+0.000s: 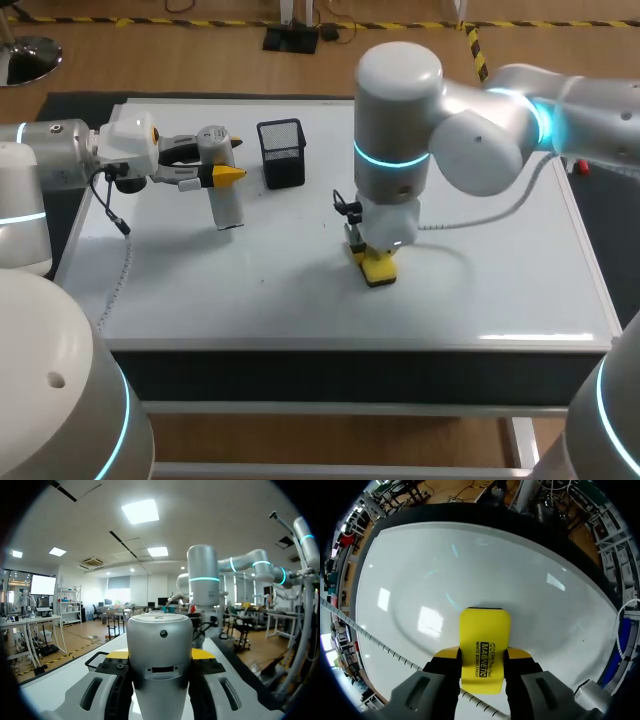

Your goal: Pick up the inspection probe, press it on each red-marked spot on the whiteboard one by one, put down the probe, pick up the eraser, and wipe off all the red marks.

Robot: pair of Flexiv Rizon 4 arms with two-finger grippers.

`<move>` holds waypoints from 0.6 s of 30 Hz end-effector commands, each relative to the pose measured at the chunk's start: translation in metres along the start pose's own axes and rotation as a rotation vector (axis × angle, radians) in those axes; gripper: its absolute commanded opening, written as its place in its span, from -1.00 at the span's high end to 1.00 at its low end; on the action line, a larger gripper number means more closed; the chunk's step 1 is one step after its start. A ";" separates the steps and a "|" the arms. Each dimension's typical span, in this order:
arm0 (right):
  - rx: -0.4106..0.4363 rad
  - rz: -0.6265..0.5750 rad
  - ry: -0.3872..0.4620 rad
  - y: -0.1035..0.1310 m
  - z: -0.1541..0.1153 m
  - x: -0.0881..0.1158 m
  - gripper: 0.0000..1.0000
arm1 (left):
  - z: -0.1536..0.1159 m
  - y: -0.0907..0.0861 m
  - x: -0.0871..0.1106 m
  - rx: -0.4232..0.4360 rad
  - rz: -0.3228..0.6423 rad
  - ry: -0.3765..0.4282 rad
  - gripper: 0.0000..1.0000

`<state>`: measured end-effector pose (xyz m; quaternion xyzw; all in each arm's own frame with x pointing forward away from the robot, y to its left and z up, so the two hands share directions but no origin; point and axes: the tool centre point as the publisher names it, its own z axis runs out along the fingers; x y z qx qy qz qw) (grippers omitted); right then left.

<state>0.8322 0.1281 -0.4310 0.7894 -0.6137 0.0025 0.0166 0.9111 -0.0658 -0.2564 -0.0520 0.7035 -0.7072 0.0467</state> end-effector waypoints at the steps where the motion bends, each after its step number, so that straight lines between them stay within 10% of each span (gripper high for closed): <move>1: 0.002 0.010 -0.006 0.000 0.010 0.018 1.00 | 0.000 -0.001 -0.001 0.000 -0.001 0.004 1.00; 18: -0.015 0.078 0.000 -0.009 -0.004 0.059 1.00 | 0.000 -0.001 -0.001 0.000 -0.001 0.004 1.00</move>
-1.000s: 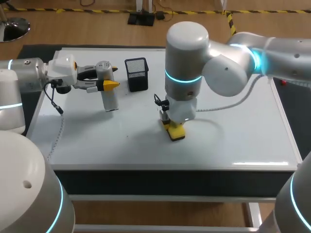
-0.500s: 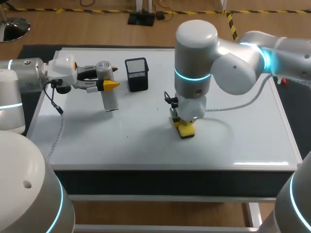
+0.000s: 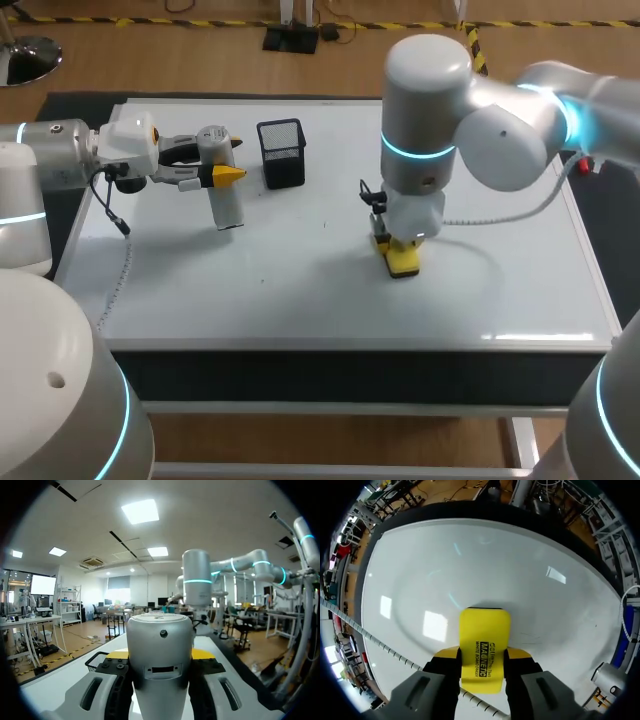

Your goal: Pick up the inspection probe, press it on each red-marked spot on the whiteboard one by one, put down the probe, pick up the eraser, and wipe off all the red marks.

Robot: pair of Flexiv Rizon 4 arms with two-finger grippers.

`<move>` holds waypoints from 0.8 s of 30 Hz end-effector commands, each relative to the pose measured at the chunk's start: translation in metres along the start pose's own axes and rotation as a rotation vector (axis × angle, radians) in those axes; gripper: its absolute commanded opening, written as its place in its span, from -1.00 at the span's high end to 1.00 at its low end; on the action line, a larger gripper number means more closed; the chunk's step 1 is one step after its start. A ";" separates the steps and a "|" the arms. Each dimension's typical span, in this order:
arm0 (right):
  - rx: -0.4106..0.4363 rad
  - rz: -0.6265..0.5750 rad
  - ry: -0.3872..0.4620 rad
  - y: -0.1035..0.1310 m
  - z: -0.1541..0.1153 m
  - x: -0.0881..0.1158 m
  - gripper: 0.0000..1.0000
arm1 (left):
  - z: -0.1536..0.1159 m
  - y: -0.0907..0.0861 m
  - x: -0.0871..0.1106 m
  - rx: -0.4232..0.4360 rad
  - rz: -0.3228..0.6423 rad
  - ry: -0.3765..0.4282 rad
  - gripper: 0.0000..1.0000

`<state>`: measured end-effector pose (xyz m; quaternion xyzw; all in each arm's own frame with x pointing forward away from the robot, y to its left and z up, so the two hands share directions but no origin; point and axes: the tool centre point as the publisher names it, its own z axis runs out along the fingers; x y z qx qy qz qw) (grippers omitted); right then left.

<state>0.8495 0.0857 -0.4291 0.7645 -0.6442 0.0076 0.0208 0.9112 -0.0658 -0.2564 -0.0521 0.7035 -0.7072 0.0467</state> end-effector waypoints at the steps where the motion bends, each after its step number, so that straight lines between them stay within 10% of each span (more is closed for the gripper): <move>1: -0.024 0.006 -0.021 -0.005 -0.005 0.016 1.00 | 0.000 -0.001 -0.001 0.000 -0.001 0.004 1.00; 24: -0.027 0.032 -0.024 -0.019 -0.030 0.059 1.00 | 0.000 -0.001 -0.001 0.000 -0.001 0.004 1.00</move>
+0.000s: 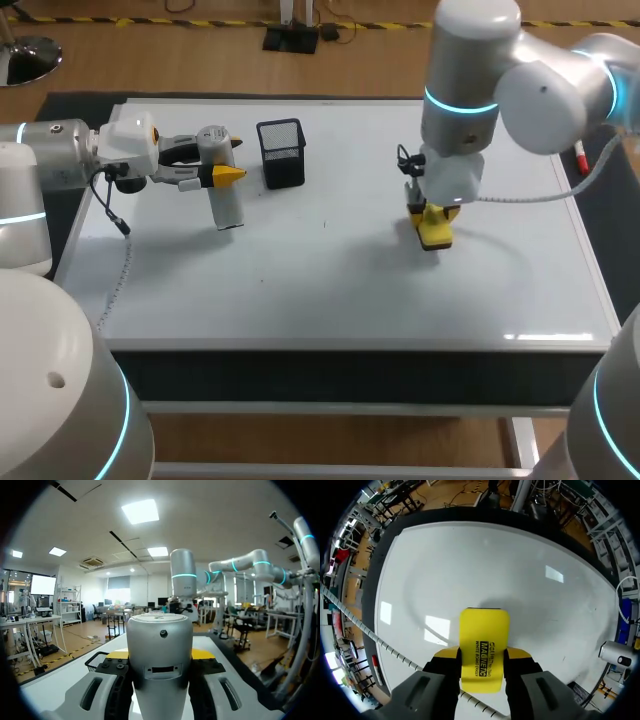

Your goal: Pick up the inspection probe, press it on each red-marked spot on the whiteboard one by one, put down the probe, pick up the eraser, and wipe off all the red marks.

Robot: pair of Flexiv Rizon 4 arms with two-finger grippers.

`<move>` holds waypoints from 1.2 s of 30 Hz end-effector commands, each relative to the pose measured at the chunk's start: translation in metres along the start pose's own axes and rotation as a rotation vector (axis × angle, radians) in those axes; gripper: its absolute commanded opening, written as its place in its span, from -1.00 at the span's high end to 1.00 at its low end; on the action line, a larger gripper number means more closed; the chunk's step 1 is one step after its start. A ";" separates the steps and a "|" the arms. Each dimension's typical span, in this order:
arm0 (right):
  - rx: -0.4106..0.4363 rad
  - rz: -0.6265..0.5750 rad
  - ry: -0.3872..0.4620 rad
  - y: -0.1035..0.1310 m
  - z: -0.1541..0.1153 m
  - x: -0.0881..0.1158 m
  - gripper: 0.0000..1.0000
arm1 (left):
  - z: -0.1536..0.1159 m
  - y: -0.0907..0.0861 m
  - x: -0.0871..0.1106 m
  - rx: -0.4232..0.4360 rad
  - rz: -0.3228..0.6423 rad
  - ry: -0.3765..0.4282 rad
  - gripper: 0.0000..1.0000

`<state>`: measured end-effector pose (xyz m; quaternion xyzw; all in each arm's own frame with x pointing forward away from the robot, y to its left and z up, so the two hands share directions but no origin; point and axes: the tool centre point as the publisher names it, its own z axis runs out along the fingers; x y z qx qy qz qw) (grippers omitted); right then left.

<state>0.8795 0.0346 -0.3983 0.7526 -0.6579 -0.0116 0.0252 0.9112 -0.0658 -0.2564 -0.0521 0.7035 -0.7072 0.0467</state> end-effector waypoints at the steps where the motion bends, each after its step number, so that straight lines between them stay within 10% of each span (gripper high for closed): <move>1: 0.005 -0.003 0.000 0.001 -0.001 0.002 1.00 | 0.000 -0.001 -0.001 0.000 -0.001 0.004 1.00; 12: 0.006 -0.003 -0.005 -0.005 0.000 0.001 1.00 | 0.000 -0.001 -0.001 0.000 -0.001 0.004 1.00; 36: 0.016 0.031 -0.023 -0.174 0.004 -0.020 1.00 | 0.000 -0.001 -0.001 0.000 -0.001 0.004 1.00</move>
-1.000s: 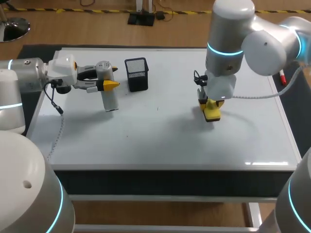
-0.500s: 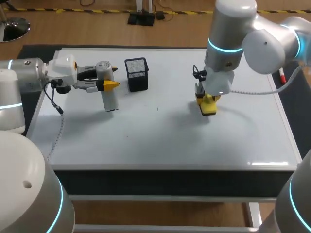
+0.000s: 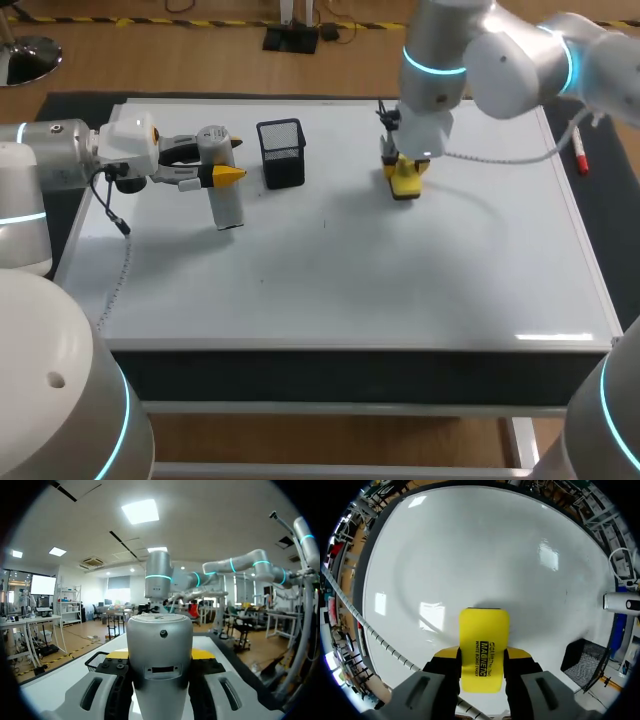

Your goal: Pick up the inspection probe, press it on each red-marked spot on the whiteboard one by one, put down the probe, pick up the eraser, and wipe off all the red marks.

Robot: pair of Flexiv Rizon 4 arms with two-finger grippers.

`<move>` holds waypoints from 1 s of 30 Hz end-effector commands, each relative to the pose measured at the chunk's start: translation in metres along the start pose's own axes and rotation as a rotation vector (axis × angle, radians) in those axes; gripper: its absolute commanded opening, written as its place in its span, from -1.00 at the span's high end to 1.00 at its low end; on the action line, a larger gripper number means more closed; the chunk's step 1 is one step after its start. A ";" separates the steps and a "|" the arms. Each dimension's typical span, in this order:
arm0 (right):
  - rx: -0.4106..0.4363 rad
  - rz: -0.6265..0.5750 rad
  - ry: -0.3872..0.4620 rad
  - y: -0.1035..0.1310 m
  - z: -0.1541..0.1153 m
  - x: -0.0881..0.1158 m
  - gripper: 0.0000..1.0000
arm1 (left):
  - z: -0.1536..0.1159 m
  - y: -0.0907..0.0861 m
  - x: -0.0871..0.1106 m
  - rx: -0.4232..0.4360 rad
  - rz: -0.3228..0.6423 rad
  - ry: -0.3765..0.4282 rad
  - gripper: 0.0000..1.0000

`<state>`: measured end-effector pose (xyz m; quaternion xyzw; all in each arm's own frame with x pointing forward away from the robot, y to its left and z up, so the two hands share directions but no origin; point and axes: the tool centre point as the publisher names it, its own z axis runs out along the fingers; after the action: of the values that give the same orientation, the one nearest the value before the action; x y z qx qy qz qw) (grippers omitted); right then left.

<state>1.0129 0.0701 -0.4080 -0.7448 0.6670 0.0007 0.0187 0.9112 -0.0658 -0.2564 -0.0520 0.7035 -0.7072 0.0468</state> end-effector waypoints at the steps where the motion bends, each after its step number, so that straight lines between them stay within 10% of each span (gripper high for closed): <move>1: -0.071 0.018 0.014 -0.040 0.005 -0.003 1.00 | 0.000 -0.001 -0.001 0.000 -0.001 0.004 1.00; 30: -0.122 0.101 0.035 -0.061 0.026 0.006 1.00 | 0.000 -0.001 -0.001 0.000 -0.001 0.004 1.00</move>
<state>1.0724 0.0708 -0.4279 -0.7090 0.7037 0.0295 -0.0359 0.9112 -0.0658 -0.2564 -0.0520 0.7035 -0.7073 0.0467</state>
